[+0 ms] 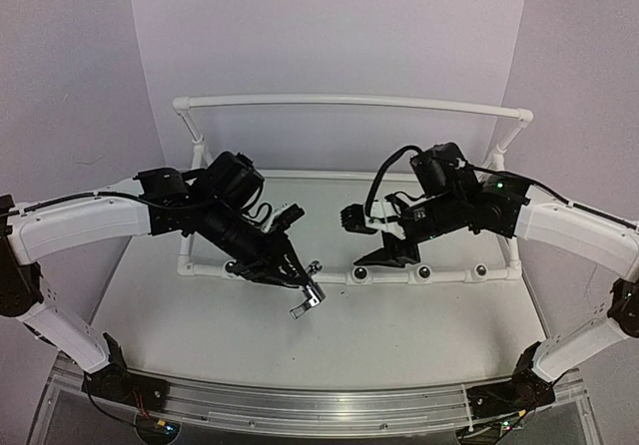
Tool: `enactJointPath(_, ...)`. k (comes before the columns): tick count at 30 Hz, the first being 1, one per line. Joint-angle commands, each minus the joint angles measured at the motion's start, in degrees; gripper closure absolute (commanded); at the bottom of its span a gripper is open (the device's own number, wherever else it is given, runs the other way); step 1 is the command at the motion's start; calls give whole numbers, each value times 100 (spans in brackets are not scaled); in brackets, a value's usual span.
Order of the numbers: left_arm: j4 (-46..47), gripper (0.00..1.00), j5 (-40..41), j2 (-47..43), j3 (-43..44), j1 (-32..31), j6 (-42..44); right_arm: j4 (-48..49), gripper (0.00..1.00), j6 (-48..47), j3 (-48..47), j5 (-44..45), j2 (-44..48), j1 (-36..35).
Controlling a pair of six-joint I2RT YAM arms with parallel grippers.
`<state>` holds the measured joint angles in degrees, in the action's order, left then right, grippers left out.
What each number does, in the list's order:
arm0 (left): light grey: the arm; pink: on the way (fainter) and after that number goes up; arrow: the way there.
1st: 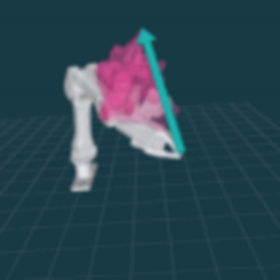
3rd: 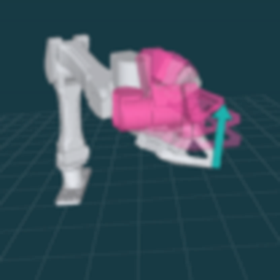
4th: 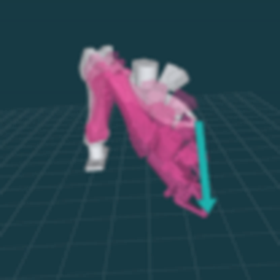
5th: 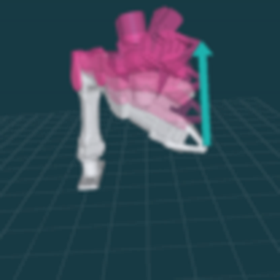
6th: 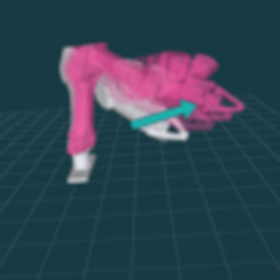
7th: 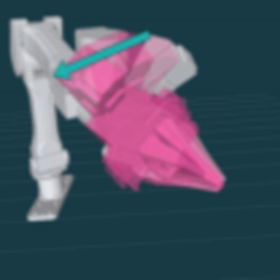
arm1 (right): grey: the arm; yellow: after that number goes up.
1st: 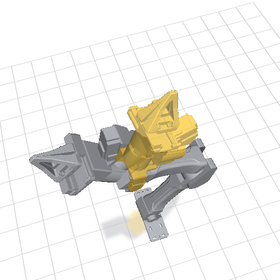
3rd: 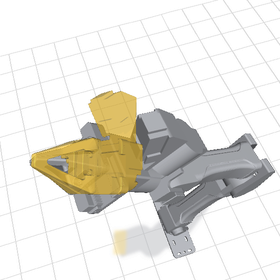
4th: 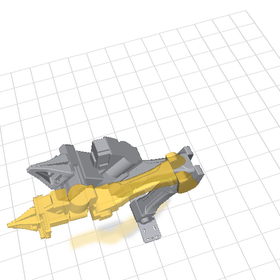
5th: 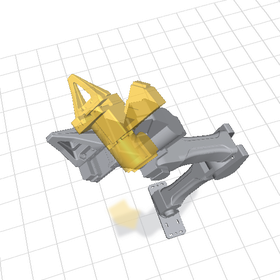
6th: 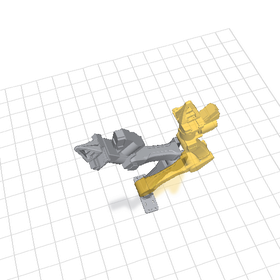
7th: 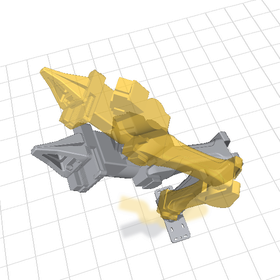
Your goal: Install the water faucets
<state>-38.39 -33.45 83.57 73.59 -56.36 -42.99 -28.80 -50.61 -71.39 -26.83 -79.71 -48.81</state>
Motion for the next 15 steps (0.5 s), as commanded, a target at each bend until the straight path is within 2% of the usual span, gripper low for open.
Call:
enactJointPath(1,670,100,-698,-139,27,46,-277,-211,43,-298,-473,211,-286,-407)
enactJointPath(8,797,100,-960,-40,93,55,-387,-357,48,-561,-625,498,-565,-937)
enactJointPath(15,769,100,-1128,83,198,56,-381,-383,57,-630,-736,613,-653,-1100)
